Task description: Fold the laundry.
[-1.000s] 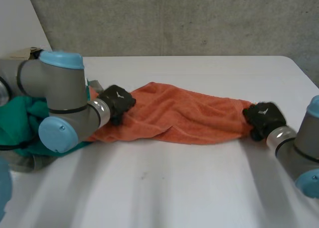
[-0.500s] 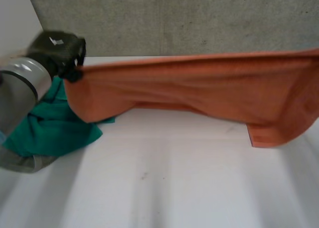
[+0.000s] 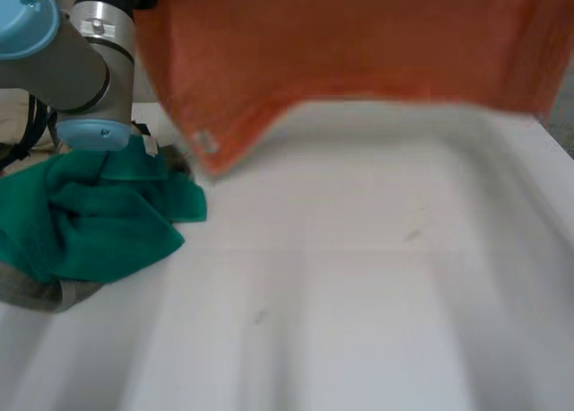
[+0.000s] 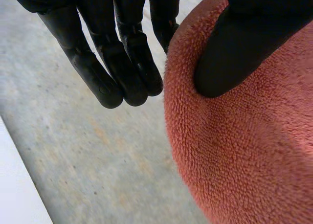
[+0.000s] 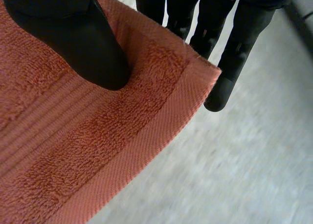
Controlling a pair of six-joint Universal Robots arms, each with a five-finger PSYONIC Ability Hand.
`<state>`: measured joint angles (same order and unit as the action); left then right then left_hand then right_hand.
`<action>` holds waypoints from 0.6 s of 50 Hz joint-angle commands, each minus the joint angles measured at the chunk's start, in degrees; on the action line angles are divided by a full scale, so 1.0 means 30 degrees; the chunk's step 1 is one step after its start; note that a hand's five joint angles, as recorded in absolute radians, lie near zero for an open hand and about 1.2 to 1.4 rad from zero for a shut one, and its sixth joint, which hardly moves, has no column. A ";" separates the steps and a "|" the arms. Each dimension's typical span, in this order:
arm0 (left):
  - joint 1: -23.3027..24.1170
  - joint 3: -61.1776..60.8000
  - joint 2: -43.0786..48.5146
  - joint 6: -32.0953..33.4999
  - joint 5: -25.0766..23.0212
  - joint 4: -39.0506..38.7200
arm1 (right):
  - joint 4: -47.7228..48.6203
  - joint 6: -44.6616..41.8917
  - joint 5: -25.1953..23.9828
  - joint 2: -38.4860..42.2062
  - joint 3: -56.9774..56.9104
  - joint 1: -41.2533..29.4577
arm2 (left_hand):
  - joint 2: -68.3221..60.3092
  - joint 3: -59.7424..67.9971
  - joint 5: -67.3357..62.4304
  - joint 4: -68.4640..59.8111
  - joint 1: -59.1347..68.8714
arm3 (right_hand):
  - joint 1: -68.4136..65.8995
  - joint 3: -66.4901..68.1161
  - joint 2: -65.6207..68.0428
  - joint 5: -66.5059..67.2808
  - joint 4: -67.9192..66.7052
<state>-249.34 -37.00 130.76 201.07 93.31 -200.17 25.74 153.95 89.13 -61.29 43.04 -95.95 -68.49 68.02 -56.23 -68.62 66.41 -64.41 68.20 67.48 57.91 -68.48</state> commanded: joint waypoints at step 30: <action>0.1022 -2.2206 -0.8658 0.4193 -0.3740 0.6568 | -1.7537 -0.8594 -0.3224 -0.2359 1.1140 0.3854 | -0.3837 0.3993 -0.4590 -0.3793 0.4530 | -0.5195 0.3935 0.4175 0.4030 -0.3840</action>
<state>-248.52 -95.91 116.76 208.88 84.02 -194.65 -7.09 140.48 79.13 -58.25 73.42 -90.39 -68.60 68.12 -56.23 -68.68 66.41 -64.41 68.20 67.48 58.14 -68.49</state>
